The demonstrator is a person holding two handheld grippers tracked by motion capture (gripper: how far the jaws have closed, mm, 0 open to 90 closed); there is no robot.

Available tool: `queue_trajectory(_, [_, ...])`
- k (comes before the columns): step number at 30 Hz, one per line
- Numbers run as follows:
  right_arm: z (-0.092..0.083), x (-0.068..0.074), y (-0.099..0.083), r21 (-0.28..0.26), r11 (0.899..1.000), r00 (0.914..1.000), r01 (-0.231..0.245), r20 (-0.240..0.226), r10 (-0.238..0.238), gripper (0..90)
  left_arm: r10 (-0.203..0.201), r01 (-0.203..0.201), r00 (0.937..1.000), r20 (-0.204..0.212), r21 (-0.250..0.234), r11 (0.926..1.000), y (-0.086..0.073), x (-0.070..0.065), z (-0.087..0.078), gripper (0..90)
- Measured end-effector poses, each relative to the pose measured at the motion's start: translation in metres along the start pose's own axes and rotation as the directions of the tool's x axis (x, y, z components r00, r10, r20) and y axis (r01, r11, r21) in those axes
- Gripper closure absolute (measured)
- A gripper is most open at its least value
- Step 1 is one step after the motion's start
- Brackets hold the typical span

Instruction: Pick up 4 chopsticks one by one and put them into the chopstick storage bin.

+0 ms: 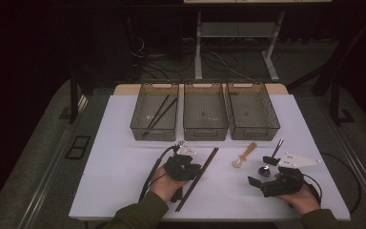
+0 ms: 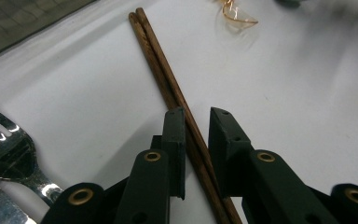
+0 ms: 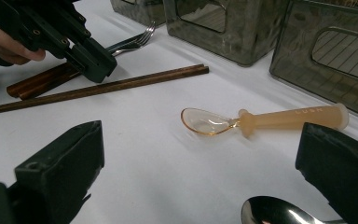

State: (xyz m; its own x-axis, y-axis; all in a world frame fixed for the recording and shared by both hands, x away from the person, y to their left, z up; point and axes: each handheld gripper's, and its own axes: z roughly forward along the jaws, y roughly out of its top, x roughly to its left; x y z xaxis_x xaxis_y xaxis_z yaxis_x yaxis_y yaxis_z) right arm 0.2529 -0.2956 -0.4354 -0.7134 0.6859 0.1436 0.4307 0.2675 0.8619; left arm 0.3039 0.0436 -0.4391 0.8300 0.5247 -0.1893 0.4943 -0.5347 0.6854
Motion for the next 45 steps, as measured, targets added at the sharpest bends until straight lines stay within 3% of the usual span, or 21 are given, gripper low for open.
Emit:
queue_trajectory(2, [0.0, 0.0, 0.0, 0.001, 1.0, 1.0, -0.001, 0.0, 0.001, 1.3, 0.008, -0.008, 0.9999, -0.011, 0.01, 0.9999, 0.0, 0.001, 0.001, 76.2])
queue_trajectory(3, [0.0, 0.0, 0.0, 0.001, 1.0, 1.0, 0.0, -0.001, 0.0, 1.3, -0.008, 0.008, 0.9999, -0.015, -0.004, 1.0, -0.001, 0.0, 0.003, 76.3])
queue_trajectory(11, [0.0, 0.0, 0.0, 0.001, 1.0, 1.0, 0.002, -0.001, -0.002, 1.4, 0.019, -0.018, 0.9996, -0.021, 0.033, 0.9993, -0.002, -0.002, 0.007, 76.9])
queue_trajectory(16, [0.0, 0.0, 0.0, 0.001, 1.0, 1.0, 0.003, -0.001, -0.003, 1.3, 0.017, -0.016, 0.9992, -0.036, 0.026, 0.9995, -0.002, -0.005, 0.009, 76.9])
queue_trajectory(21, [0.001, 0.001, 0.0, 0.005, 1.0, 1.0, 0.004, -0.002, -0.004, 1.3, 0.052, -0.049, 0.9948, -0.087, 0.032, 0.9983, -0.002, -0.011, 0.01, 79.3])
queue_trajectory(35, [0.002, 0.001, 0.001, 0.007, 1.0, 1.0, 0.007, -0.004, -0.007, 1.3, 0.031, -0.029, 0.9945, -0.1, 0.018, 0.9994, -0.001, -0.015, 0.014, 81.5])
queue_trajectory(36, [0.002, 0.001, 0.001, 0.008, 1.0, 1.0, 0.006, -0.003, -0.006, 1.4, 0.014, -0.012, 0.9952, -0.097, 0.013, 0.9998, -0.001, -0.017, 0.015, 81.7])
queue_trajectory(37, [0.003, 0.001, 0.001, 0.006, 1.0, 0.9999, 0.011, -0.003, -0.011, 1.3, 0.027, -0.026, 0.9952, -0.094, 0.014, 0.9996, 0.0, -0.016, 0.015, 81.8])
queue_trajectory(45, [0.002, 0.001, 0.001, 0.005, 1.0, 1.0, 0.007, -0.004, -0.007, 1.3, -0.053, 0.051, 0.9976, -0.046, -0.031, 0.9982, 0.002, -0.014, 0.021, 83.9])
